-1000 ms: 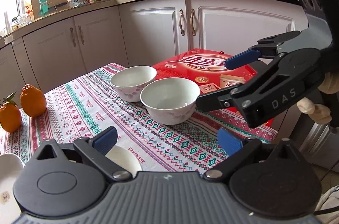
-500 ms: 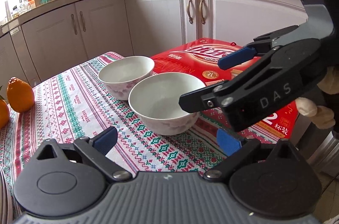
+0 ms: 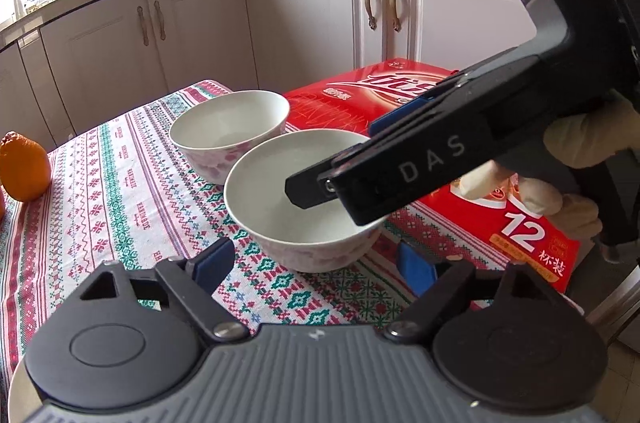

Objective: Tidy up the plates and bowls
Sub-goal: 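Lift the second bowl and carry it toward the first bowl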

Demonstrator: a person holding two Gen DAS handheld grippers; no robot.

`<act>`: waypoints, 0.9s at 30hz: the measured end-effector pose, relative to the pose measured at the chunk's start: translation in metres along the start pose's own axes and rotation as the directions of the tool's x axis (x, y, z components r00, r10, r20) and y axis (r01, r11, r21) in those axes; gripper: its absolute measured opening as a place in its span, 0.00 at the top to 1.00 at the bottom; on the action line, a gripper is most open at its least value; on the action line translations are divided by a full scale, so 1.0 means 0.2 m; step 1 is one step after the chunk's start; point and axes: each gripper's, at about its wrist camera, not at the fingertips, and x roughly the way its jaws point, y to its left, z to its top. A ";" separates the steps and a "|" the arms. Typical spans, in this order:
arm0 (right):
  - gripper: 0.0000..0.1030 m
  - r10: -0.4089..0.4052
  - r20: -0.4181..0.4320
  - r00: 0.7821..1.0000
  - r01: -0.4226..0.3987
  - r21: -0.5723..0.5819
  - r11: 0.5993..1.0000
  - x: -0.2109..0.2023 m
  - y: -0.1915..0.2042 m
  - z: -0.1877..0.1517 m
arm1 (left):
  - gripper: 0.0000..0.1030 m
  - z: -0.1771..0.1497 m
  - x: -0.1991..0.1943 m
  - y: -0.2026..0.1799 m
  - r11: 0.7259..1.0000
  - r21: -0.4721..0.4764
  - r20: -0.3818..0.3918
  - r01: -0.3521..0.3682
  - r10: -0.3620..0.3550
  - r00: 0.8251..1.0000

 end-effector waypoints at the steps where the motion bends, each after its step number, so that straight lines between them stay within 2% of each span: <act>1: 0.09 0.013 -0.002 1.000 -0.013 0.007 1.000 0.01 -0.01 0.01 | 0.16 0.00 0.01 0.00 1.000 -0.006 -0.001 0.001 -0.001 1.000; 13: 0.31 0.079 -0.038 0.996 -0.079 0.012 0.997 0.07 -0.05 0.05 | 0.24 0.02 0.05 0.02 0.999 -0.040 0.001 0.011 -0.011 1.000; 27: 0.31 0.087 -0.041 0.995 -0.086 0.028 0.996 0.04 -0.04 0.04 | 0.26 0.01 0.03 0.03 0.999 -0.020 0.005 0.028 -0.028 1.000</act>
